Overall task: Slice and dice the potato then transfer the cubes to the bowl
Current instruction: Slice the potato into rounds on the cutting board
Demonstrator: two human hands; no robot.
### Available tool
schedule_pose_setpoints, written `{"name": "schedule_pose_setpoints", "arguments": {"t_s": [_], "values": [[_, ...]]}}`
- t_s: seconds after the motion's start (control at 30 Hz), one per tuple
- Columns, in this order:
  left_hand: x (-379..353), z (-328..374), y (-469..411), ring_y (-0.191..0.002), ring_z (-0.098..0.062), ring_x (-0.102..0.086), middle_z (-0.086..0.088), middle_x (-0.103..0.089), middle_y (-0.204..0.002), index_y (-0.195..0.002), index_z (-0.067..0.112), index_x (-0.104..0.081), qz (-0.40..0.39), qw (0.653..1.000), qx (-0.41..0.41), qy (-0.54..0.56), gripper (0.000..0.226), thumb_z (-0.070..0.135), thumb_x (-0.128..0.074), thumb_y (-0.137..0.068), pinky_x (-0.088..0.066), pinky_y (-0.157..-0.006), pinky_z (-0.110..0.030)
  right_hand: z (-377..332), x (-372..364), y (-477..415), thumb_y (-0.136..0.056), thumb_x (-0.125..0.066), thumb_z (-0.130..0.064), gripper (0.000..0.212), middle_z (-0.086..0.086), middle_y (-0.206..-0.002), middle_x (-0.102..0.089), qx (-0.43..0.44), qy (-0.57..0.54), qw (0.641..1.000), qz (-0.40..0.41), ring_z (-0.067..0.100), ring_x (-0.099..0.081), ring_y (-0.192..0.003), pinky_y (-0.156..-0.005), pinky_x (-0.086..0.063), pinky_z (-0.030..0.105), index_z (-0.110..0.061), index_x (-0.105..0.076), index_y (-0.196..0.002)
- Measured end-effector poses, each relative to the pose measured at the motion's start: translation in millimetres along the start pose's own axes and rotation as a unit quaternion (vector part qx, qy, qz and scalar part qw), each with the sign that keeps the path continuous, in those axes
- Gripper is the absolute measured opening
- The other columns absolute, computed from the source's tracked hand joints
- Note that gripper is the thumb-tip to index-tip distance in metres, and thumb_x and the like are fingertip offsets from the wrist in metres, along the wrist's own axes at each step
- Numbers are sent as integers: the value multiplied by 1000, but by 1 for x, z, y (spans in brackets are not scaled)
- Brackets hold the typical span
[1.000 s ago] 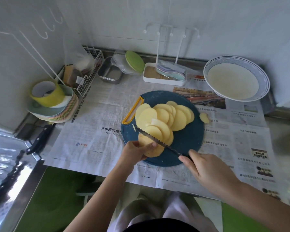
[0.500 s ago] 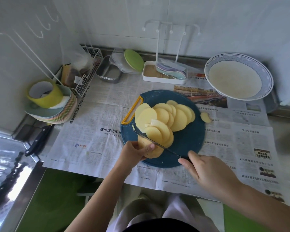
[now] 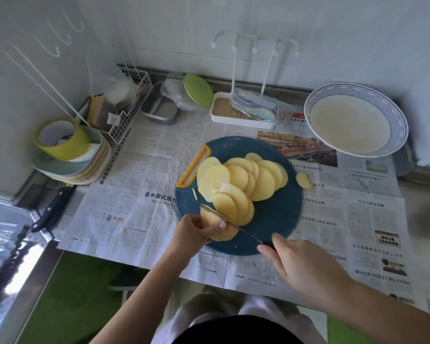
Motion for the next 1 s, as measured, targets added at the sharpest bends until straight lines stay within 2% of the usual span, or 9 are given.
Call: {"name": "schedule_pose_setpoints", "arguments": {"t_s": [0.17,0.37,0.53,0.6,0.67,0.77,0.87,0.93,1.0], "values": [[-2,-1,2,-80,-17,-70,4,-73,-72,-81,11,-66,-1,999,25,31,44,37,-81,-49,-58,-76,-32,-1,0,-4,-102,-11,-52,51,-11,-41,-13,-10,4,1000,-14,10,2,-33,-34,4,17,-23,-28,-63],[2,-7,3,-88,-24,-70,-3,-74,-82,-86,12,-66,16,999,24,30,79,62,-86,-29,-57,-82,-42,-5,-4,-4,-102,-10,-51,55,-9,-41,-16,-27,2,999,-36,11,-2,-33,-37,7,15,-23,-33,-61],[0,1,5,-76,-11,-68,11,-71,-66,-80,16,-62,10,999,20,25,43,37,-80,-47,-58,-80,-36,-5,-10,-8,-102,-9,-51,50,-11,-44,-8,-27,-11,998,-50,11,3,-33,-37,6,17,-23,-27,-65],[0,1,5,-76,-11,-69,11,-72,-69,-80,16,-64,6,999,19,28,42,37,-81,-48,-58,-80,-35,-5,-10,-10,-102,-9,-51,49,-11,-45,-5,-31,-19,998,-51,12,3,-33,-37,7,18,-23,-26,-65],[0,1,4,-78,-13,-70,8,-73,-71,-81,15,-65,2,999,21,26,44,39,-81,-47,-58,-81,-36,-8,-14,-13,-102,-8,-50,50,-10,-44,-12,-36,-19,997,-68,14,-4,-32,-39,9,17,-23,-27,-65],[0,2,4,-71,-7,-69,10,-72,-68,-79,16,-64,1,999,19,28,39,36,-81,-50,-58,-79,-34,-11,-30,-17,-101,-8,-51,50,-11,-44,-16,-51,-19,992,-110,12,-11,-32,-38,4,19,-22,-31,-67],[-1,3,4,-71,-6,-70,10,-72,-69,-79,17,-63,-2,999,19,40,37,34,-81,-51,-58,-77,-30,-13,-36,-25,-99,-7,-51,49,-12,-49,-6,-62,-11,991,-115,8,-2,-36,-38,2,20,-21,-31,-69],[-1,3,3,-74,-8,-71,9,-73,-70,-79,17,-63,-4,999,21,47,37,33,-81,-51,-58,-77,-30,-20,-50,-27,-93,1,-55,53,-11,-52,-21,-24,-6,991,-134,6,-16,-40,-39,-8,21,-19,-33,-76],[0,3,3,-77,-12,-71,9,-73,-71,-78,18,-63,-1,998,22,51,36,33,-82,-51,-58,-78,-32,-22,-62,-25,-81,19,-65,73,-7,-57,-33,-6,-41,990,-132,13,-31,-45,-41,-14,22,-17,-36,-83]]}}
Point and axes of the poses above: each hand's wrist, its own y-axis away from the middle knuckle, its own x-axis out of the back of the hand, z = x × y, the point moved 9 cm from there along -y, towards the middle knuckle
